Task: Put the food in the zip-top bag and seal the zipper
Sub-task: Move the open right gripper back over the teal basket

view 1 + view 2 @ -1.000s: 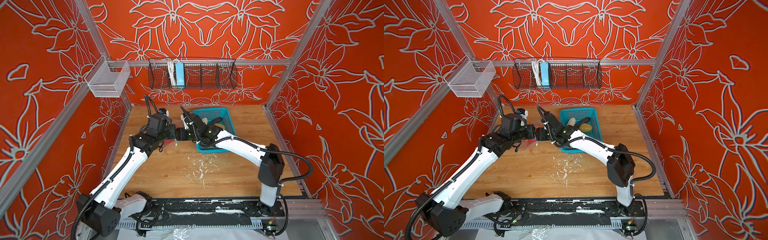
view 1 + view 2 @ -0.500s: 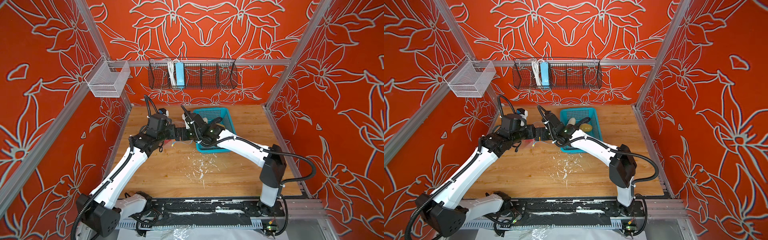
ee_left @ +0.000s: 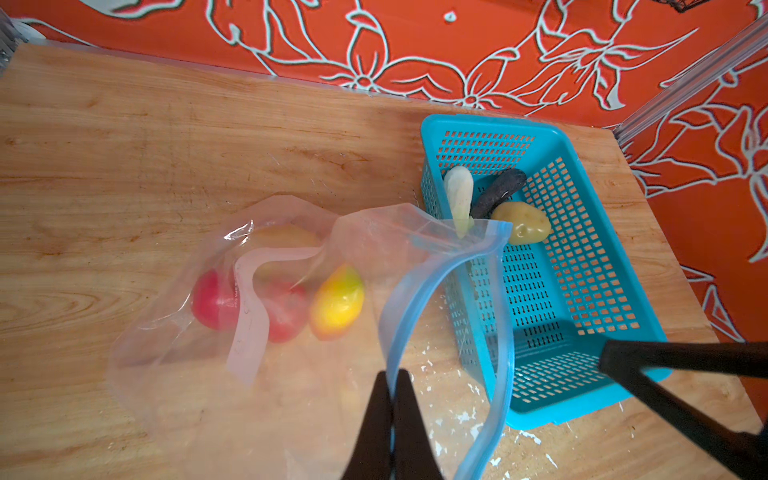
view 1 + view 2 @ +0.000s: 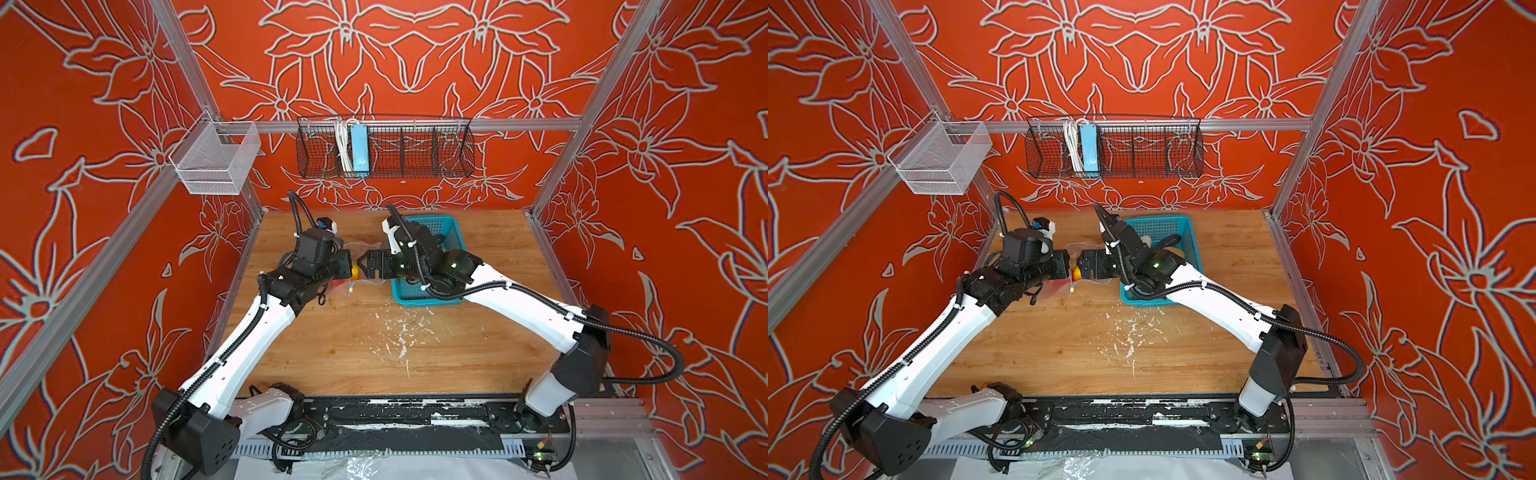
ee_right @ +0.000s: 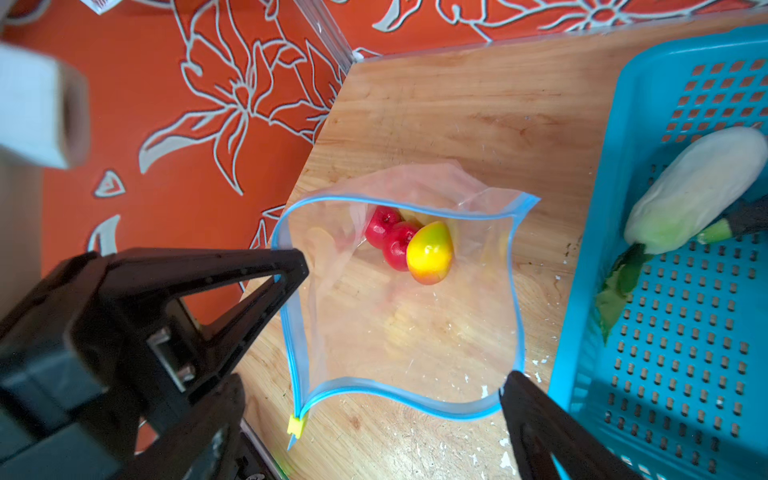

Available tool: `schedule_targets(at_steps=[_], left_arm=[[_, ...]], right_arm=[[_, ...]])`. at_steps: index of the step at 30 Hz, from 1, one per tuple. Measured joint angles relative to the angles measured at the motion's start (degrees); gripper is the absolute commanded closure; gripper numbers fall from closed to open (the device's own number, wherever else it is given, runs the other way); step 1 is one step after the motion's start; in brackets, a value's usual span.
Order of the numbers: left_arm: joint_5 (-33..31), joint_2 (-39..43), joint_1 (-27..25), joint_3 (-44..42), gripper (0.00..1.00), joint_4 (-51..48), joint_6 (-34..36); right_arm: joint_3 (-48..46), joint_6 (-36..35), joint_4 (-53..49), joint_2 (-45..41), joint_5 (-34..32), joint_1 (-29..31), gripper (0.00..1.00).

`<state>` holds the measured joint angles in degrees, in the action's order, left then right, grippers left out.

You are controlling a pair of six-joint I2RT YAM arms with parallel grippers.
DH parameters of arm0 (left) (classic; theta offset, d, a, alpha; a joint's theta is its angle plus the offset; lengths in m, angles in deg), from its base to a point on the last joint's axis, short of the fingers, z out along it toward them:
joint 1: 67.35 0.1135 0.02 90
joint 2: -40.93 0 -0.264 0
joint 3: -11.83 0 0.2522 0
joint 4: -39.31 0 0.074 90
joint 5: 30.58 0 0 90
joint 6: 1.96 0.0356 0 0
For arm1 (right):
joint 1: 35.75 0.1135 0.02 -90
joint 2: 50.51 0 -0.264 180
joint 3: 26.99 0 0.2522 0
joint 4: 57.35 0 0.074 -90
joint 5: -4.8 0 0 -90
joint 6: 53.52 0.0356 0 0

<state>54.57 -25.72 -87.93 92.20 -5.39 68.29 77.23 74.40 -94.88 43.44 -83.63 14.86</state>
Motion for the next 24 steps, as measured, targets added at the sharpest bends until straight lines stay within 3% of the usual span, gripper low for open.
schedule_targets(at_steps=[24], left_arm=[[-1.57, -0.68, 0.00, 0.00, 1.00, 0.24, 0.26]], right_arm=[[-6.54, 0.33, -2.97, -1.18, -0.24, -9.35, 0.02]])
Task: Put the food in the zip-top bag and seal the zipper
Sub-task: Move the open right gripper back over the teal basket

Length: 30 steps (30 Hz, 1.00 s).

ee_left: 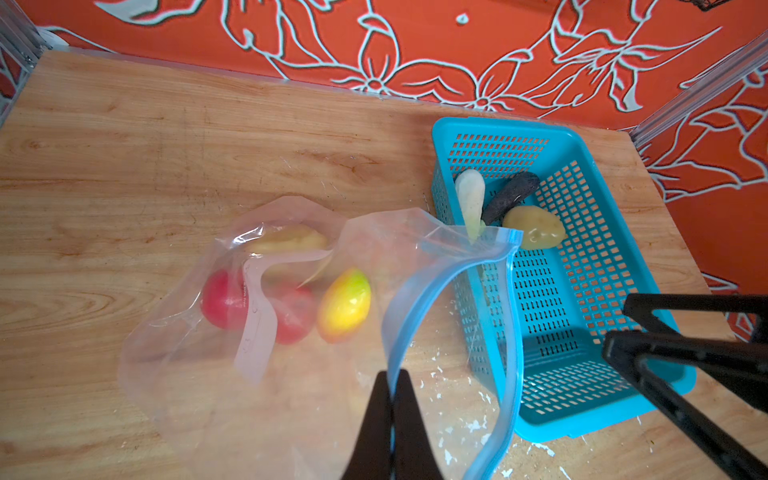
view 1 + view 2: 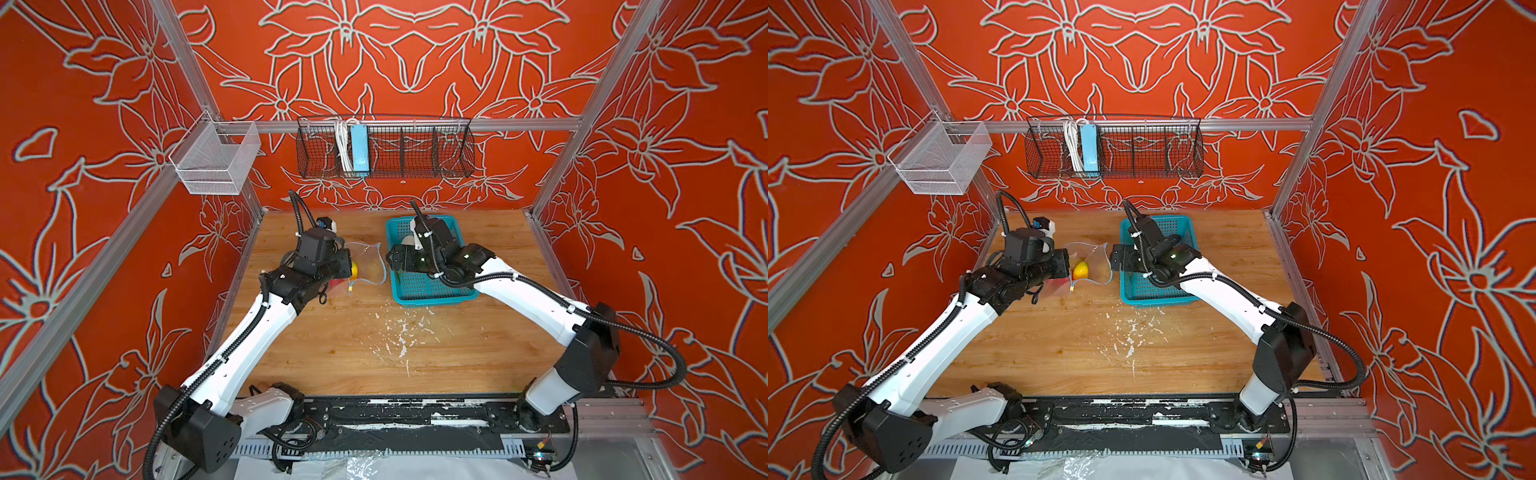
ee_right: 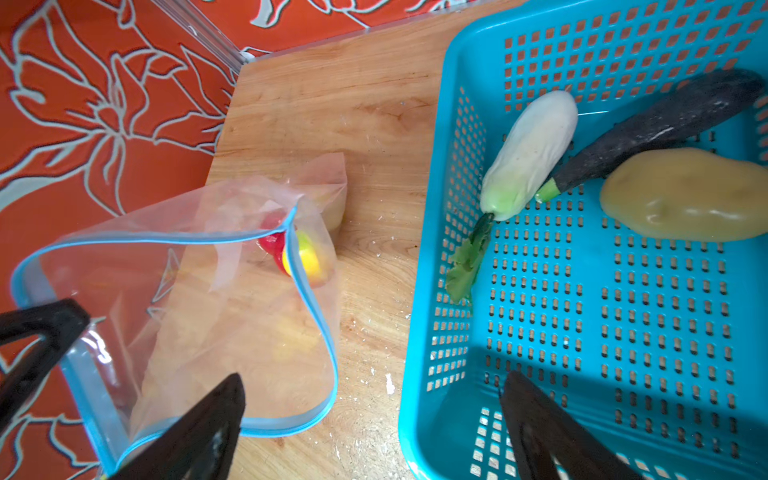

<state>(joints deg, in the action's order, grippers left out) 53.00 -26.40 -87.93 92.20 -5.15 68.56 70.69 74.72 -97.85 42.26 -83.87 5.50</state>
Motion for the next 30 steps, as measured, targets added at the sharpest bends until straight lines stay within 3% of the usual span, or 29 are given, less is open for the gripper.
schedule_targets(at_steps=[21, 30], left_arm=[[0.02, 0.00, 0.00, -0.04, 1.00, 0.07, 0.17], [0.09, 0.50, 0.00, -1.05, 1.00, 0.74, 0.35]], right_arm=[[-2.05, 1.31, -5.99, 2.49, -1.57, -7.30, 0.02], [5.55, 1.99, -13.38, 10.10, -4.63, -9.07, 0.02]])
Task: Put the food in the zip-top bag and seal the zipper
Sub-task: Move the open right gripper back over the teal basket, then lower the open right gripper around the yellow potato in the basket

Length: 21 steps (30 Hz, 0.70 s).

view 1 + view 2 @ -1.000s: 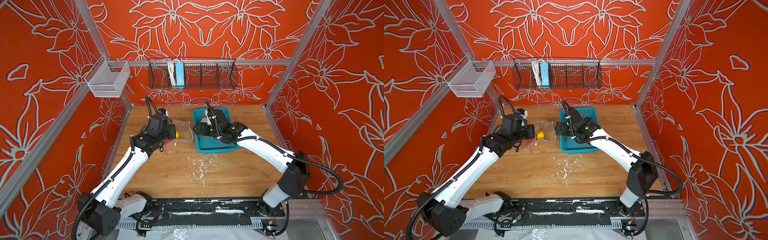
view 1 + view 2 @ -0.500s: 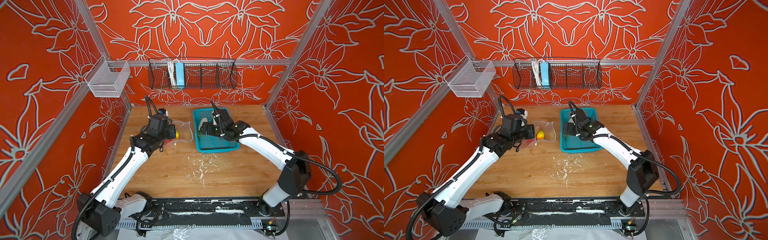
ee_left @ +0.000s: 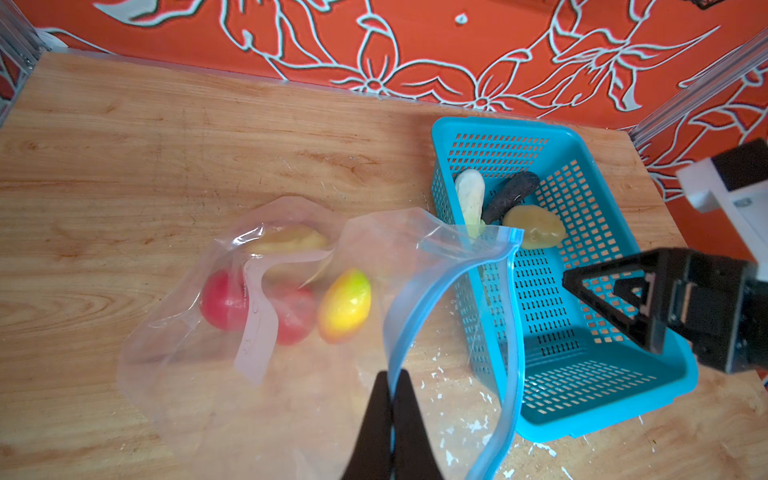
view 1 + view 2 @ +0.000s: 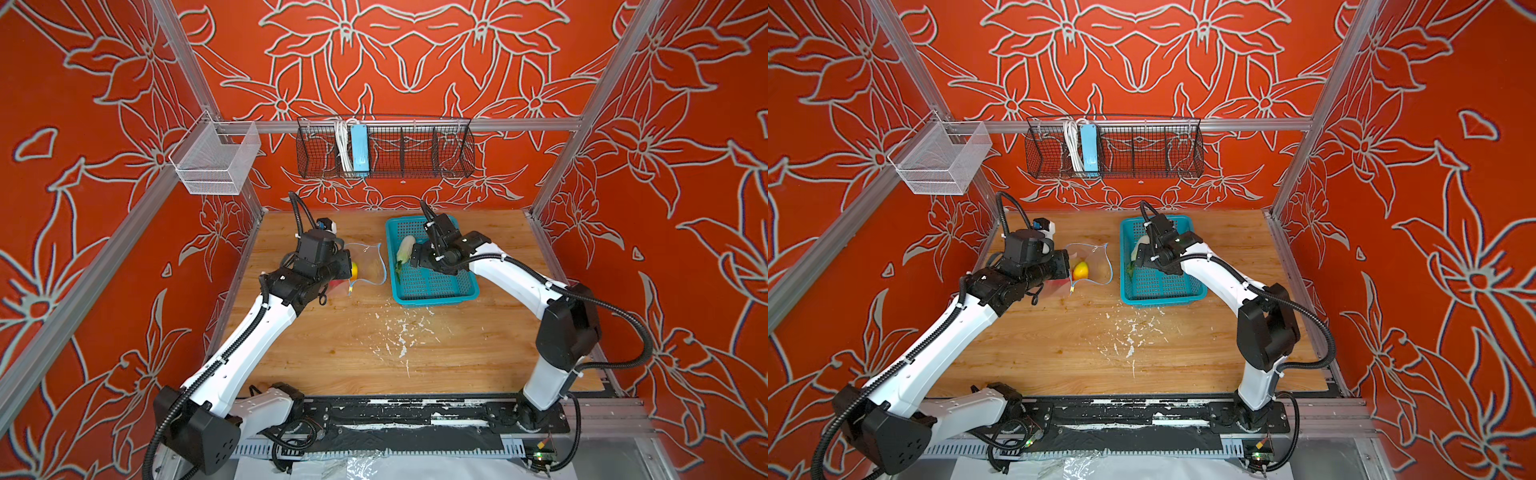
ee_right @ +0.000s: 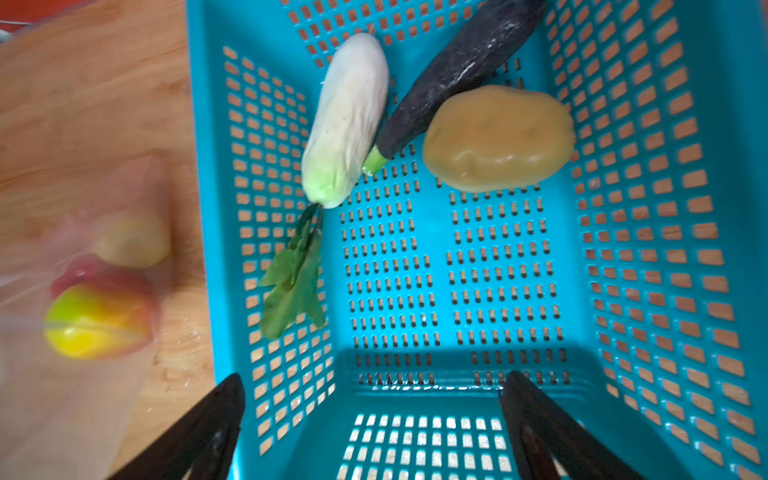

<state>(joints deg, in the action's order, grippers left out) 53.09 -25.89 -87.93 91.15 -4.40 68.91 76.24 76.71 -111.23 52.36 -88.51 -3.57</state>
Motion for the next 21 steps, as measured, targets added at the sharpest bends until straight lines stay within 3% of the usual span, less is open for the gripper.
schedule_targets(at_steps=[5, 21], left_arm=[[0.13, 0.00, 0.00, 0.00, 1.00, 0.15, 0.04], [0.90, 0.00, 0.00, 0.00, 1.00, 0.42, 0.02]], right_arm=[[4.72, 1.81, -3.78, 4.63, -1.36, -0.63, 0.02], [6.21, 13.35, -2.64, 7.93, -0.42, -4.42, 0.02]])
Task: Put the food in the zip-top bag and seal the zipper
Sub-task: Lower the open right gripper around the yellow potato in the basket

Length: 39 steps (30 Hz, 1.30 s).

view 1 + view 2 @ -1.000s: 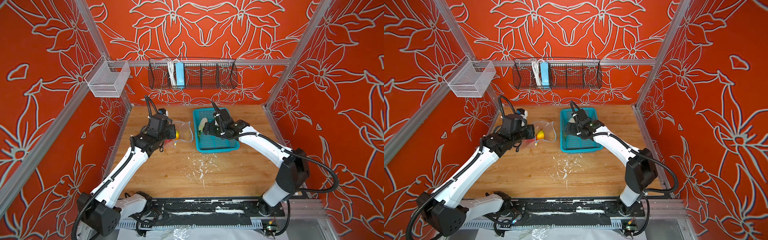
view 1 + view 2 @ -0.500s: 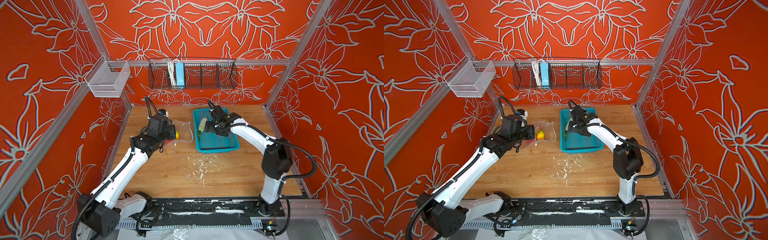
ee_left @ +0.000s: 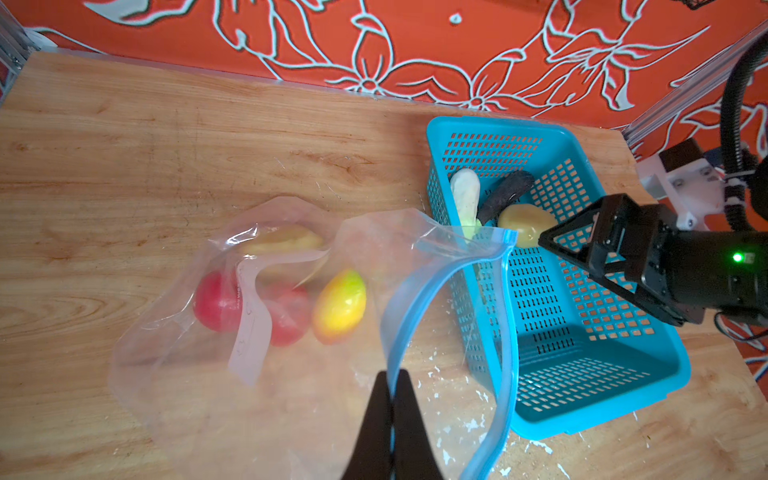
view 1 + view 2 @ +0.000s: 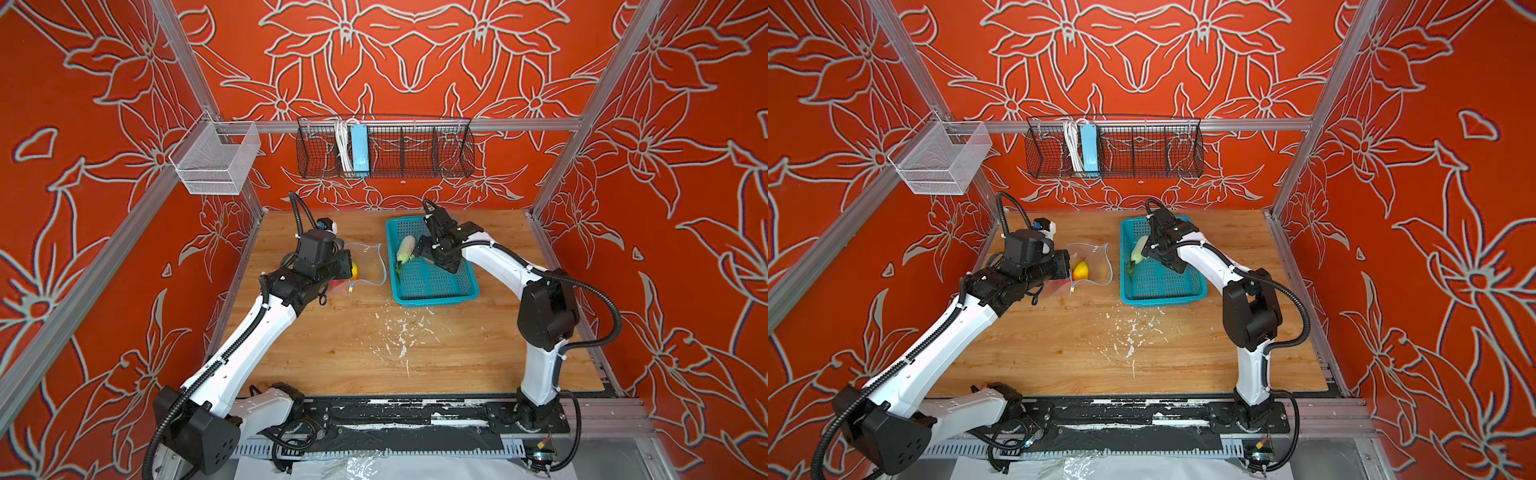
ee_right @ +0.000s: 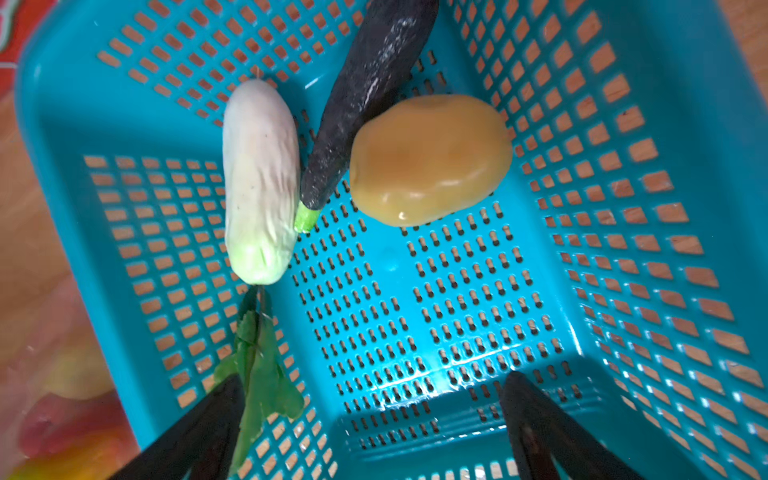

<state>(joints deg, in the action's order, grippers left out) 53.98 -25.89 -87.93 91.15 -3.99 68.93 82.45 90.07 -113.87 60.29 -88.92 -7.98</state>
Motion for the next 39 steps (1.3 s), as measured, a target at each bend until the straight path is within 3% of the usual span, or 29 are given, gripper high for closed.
schedule_targets(at_steps=[11, 24, 39], left_arm=[[0.63, 0.00, 0.00, 0.00, 1.00, 0.07, -0.02], [1.09, 0.37, 0.00, 0.00, 1.00, 0.07, -0.02], [1.29, 1.05, 0.00, 0.00, 1.00, 0.07, -0.02]], right_arm=[[3.93, 8.63, -2.82, 4.07, 0.13, -1.60, 0.02], [17.55, 15.80, -12.94, 12.83, -2.08, -2.73, 0.06], [18.12, 20.09, -14.03, 18.47, -3.37, -4.57, 0.09]])
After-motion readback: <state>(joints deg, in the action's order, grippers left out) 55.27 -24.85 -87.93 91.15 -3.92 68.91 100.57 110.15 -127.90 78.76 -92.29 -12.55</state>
